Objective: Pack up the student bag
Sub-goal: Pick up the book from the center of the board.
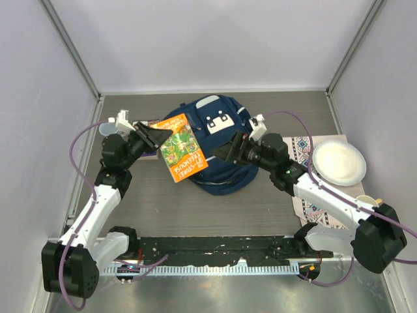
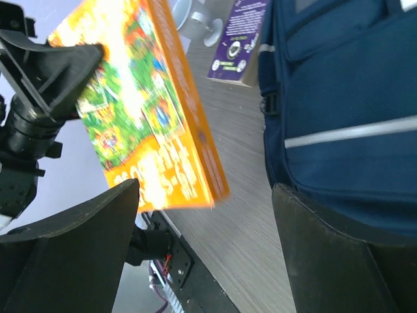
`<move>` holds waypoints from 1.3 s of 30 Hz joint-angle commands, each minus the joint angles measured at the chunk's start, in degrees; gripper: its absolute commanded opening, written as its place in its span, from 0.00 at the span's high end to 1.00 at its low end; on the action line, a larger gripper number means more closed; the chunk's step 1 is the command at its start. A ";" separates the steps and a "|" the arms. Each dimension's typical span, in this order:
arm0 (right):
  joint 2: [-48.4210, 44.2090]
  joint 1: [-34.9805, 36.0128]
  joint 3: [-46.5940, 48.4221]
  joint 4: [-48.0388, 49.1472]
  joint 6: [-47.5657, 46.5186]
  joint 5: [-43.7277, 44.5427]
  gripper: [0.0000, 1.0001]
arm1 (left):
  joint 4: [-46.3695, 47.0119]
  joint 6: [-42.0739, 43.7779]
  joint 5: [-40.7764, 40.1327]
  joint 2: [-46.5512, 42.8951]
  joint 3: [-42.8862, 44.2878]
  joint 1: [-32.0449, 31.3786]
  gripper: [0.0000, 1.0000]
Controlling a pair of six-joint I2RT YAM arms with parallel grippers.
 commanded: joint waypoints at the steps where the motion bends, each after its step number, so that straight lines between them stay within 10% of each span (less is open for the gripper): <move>1: -3.93 0.20 -6.16 1.90 5.73 6.90 0.12 | 12.43 -11.19 -16.94 -3.05 -2.98 0.30 1.00; 7: -1.65 1.26 -10.38 16.05 15.06 1.00 0.12 | 28.36 -26.24 -20.38 1.16 -7.83 -0.05 1.00; 24: 16.72 4.60 0.16 38.56 25.34 0.56 0.13 | 34.86 -26.42 -25.75 2.84 -8.97 -7.00 1.00; 33: 20.68 4.77 0.17 48.58 31.14 -0.67 0.51 | 36.45 -26.07 -27.33 3.46 -10.29 -8.32 1.00; 39: 18.23 5.65 -2.47 47.80 29.92 2.40 0.30 | 36.80 -25.54 -31.28 3.37 -11.35 -8.67 1.00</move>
